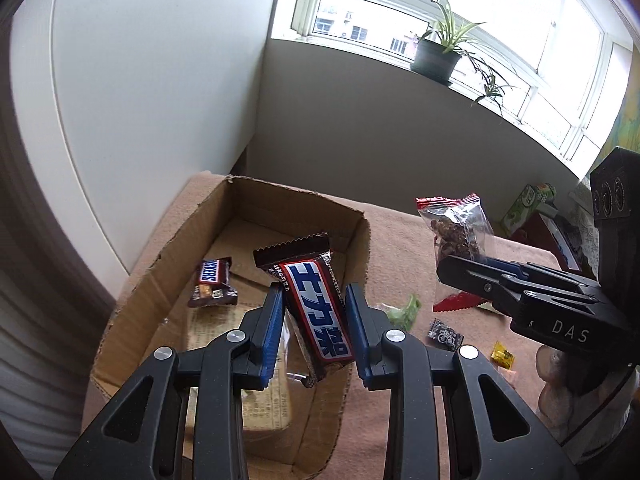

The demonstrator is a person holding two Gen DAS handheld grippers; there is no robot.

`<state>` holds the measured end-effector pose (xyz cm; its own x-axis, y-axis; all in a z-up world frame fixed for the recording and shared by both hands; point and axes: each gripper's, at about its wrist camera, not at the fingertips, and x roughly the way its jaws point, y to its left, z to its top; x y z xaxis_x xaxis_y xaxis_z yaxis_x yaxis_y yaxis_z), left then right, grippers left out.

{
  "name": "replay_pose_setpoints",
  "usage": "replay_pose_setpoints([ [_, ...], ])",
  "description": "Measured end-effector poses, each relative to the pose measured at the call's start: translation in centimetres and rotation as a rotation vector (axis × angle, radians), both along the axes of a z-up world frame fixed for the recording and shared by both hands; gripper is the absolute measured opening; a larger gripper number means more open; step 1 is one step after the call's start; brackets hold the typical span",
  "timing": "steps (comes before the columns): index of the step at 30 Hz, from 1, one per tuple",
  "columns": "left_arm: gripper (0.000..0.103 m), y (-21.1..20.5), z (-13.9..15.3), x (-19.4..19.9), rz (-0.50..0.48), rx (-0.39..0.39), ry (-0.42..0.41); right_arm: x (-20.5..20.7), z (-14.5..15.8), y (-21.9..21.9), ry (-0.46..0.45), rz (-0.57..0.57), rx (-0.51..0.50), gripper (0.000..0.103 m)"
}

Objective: Organize snacks
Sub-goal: 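Carry the chocolate bar with the left gripper while the right carries the snack bag into the box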

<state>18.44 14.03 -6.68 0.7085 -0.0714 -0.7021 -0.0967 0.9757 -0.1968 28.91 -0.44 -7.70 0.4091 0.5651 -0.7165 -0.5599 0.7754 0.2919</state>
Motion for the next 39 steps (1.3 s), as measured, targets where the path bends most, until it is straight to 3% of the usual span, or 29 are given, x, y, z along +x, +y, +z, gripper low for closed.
replay_pose_setpoints([
  [7,0.029,2.7,-1.5,-0.2,0.058,0.004,0.027,1.2,-1.5,4.3,0.037,0.031,-0.022,0.038],
  [19,0.029,5.1,-3.1,0.0,0.098,-0.018,0.069,2.2,-2.3,7.2,0.078,0.043,-0.035,0.039],
  [21,0.03,5.3,-3.2,0.0,0.101,-0.025,0.073,2.0,-2.0,7.4,0.068,0.046,-0.043,0.041],
  [22,0.03,5.4,-3.3,0.0,0.1,-0.03,0.073,1.9,-1.8,7.4,0.062,0.045,-0.046,0.048],
  [23,0.03,5.4,-3.3,0.0,0.098,-0.032,0.073,1.8,-1.6,7.4,0.052,0.038,-0.047,0.062],
  [24,0.032,5.4,-3.2,-0.1,0.097,-0.032,0.073,1.6,-1.3,7.3,0.04,0.03,-0.043,0.068],
  [26,0.047,5.4,-3.1,-0.2,0.099,-0.03,0.07,1.5,-0.8,6.9,0.024,0.021,-0.034,0.075],
  [27,0.06,5.4,-3.0,-0.3,0.101,-0.031,0.061,1.5,-0.7,6.9,0.023,0.021,-0.031,0.075],
  [39,0.062,3.9,-1.3,-1.5,0.075,-0.071,0.006,-0.5,1.2,-0.3,-0.007,-0.007,-0.002,0.076],
])
